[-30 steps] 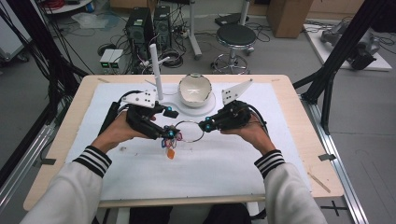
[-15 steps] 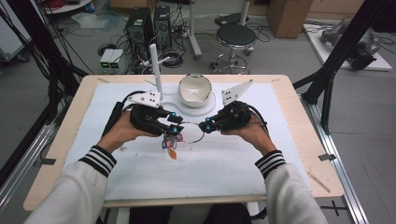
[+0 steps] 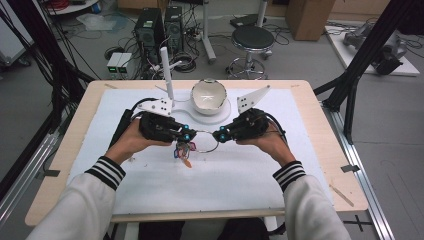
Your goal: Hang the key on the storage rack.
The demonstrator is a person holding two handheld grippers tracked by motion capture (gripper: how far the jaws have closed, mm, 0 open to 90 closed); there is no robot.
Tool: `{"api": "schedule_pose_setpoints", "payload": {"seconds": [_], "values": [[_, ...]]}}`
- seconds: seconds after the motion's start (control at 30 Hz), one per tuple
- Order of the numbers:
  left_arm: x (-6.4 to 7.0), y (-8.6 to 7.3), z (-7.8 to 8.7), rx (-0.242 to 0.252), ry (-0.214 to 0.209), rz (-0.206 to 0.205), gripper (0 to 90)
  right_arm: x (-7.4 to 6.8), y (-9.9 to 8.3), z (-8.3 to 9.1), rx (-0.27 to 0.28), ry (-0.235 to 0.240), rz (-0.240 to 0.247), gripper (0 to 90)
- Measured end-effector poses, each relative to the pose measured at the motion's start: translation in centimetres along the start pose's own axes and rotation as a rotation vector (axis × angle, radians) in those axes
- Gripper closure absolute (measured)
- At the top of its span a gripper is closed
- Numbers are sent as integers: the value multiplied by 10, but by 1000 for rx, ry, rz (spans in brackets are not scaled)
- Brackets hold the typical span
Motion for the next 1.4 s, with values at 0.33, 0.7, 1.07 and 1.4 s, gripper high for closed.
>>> {"api": "schedule_pose_setpoints", "payload": {"seconds": [0.33,0.7,1.07,1.4], "values": [[0,3,1,-2,9,5,870,2,-1,1,9,-4,-6,881],[-2,3,9,18,40,10,872,2,0,8,109,-133,-15,262],[-12,3,32,64,114,43,872,-4,-19,27,174,-369,-35,8],[-30,1,67,89,244,81,872,-16,-52,51,234,-454,-60,8]]}}
Point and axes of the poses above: each handheld gripper's, and its own axes: z roughly backward along the jaws, y roughly out of its top, x roughly to its right, the point moved 1 cm from there along -z, roughly forward along the jaws, and after that the axes turned 2 degrees about x, right-handed, at the moved point
